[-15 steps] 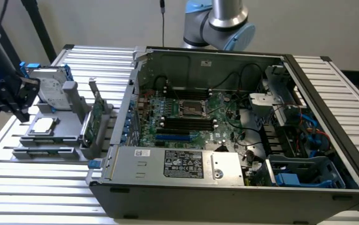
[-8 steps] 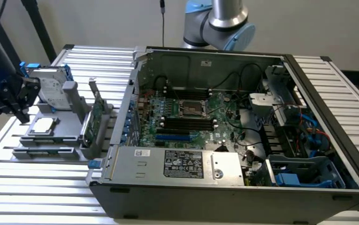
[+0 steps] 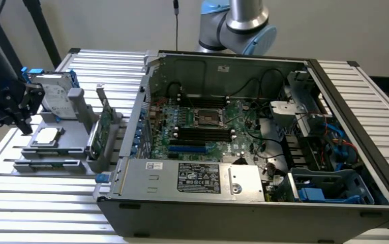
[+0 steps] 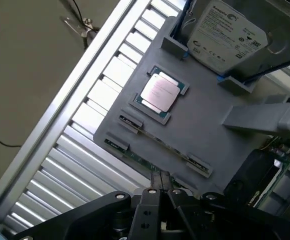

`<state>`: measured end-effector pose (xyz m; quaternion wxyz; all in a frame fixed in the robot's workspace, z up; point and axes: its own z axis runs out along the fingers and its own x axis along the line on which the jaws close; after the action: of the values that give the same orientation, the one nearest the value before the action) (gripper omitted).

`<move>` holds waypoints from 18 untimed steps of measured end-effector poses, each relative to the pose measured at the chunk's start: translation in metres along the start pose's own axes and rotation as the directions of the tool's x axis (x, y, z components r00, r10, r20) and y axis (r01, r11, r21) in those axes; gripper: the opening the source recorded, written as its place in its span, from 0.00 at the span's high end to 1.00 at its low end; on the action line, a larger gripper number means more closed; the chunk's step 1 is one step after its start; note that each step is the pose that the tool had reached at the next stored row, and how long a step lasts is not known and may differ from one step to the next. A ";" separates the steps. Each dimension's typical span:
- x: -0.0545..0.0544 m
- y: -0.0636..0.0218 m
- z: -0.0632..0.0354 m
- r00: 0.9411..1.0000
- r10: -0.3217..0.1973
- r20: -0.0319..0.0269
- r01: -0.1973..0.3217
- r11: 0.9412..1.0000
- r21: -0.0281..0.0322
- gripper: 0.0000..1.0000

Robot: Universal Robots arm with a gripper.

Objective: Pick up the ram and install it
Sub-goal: 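Pick up the ram and move it above insertion slot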

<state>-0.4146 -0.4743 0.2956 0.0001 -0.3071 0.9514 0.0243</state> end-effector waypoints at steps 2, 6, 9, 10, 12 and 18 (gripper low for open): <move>0.000 0.0000 0.0008 0.999 -0.036 -0.002 0.036 0.999 -0.001 0.89; 0.000 -0.0001 0.0023 0.994 -0.109 -0.005 0.109 0.994 -0.002 0.89; 0.000 -0.0001 0.0033 0.987 -0.162 -0.007 0.162 0.987 -0.003 0.89; 0.000 -0.0001 0.0037 0.983 -0.182 -0.008 0.182 0.983 -0.004 0.89; 0.000 -0.0002 0.0044 0.976 -0.217 -0.010 0.217 0.976 -0.004 0.89; 0.000 -0.0003 0.0066 0.947 -0.321 -0.014 0.321 0.947 -0.007 0.89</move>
<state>-0.4146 -0.4743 0.2890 -0.0038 -0.4582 0.8885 0.0240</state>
